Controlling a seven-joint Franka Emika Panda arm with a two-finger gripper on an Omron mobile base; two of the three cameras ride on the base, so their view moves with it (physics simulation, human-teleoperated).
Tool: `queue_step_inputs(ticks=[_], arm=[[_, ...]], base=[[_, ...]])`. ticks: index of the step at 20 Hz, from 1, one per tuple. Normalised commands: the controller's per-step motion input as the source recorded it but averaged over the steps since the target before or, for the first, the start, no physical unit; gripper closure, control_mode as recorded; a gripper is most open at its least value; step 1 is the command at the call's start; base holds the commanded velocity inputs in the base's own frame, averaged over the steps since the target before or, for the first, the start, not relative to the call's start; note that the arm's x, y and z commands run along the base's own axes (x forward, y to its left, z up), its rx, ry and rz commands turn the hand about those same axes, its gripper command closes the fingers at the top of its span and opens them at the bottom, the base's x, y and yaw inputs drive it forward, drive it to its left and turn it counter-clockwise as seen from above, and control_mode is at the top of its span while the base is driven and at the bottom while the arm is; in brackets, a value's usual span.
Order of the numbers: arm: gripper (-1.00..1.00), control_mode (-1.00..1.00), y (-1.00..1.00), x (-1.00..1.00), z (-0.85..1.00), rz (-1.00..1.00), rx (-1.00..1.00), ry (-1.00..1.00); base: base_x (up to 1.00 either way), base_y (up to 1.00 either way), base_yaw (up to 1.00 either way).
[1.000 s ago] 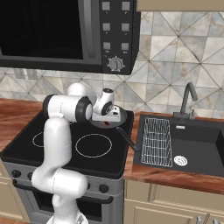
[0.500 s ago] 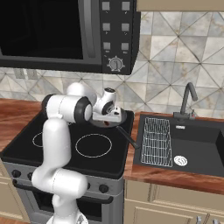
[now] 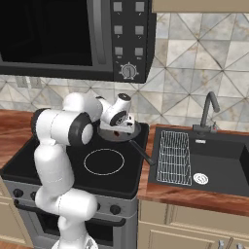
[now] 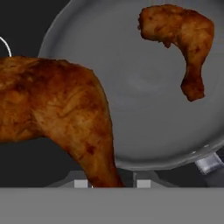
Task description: Take the chicken drumsticks from the pan and place one on each plate on the dining counter.
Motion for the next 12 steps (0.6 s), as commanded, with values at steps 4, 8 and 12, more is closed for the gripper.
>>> queue_step_inputs(ticks=[4,8,12], arm=[[1.00,-1.00,0.22,-0.72,0.25,0.00,0.00,-0.06],[1.00,-1.00,0.28,-0.65,0.29,0.00,0.00,0.00],[1.00,-1.00,0.28,-0.57,0.44,0.00,0.00,0.02]], base=[[0.00,0.00,0.00],[0.00,0.00,0.00],[0.00,0.00,0.00]])
